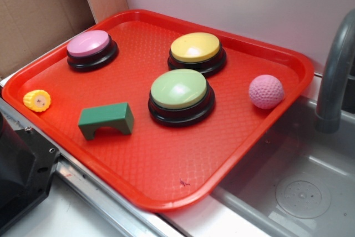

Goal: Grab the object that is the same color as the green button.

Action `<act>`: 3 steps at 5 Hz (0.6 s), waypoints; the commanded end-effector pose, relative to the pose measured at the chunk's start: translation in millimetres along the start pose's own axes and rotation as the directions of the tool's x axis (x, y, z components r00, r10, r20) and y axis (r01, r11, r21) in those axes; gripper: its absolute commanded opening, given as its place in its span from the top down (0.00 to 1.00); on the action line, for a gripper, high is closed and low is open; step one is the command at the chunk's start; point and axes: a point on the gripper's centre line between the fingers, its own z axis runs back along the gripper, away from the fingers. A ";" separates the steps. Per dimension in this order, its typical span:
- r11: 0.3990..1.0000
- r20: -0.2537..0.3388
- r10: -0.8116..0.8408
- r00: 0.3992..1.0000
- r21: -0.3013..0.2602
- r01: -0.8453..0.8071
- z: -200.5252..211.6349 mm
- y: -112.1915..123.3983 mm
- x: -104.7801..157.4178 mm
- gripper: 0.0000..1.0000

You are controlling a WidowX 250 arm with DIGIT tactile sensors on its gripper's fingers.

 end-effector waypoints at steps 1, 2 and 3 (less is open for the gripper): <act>0.899 0.033 -0.437 0.899 0.011 0.437 -70.8 -32.0 22.5 0.00; 0.869 -0.011 -0.496 0.869 -0.012 0.495 -107.6 -26.5 16.3 0.00; 0.867 0.011 -0.498 0.867 -0.005 0.498 -123.1 -9.9 5.9 0.00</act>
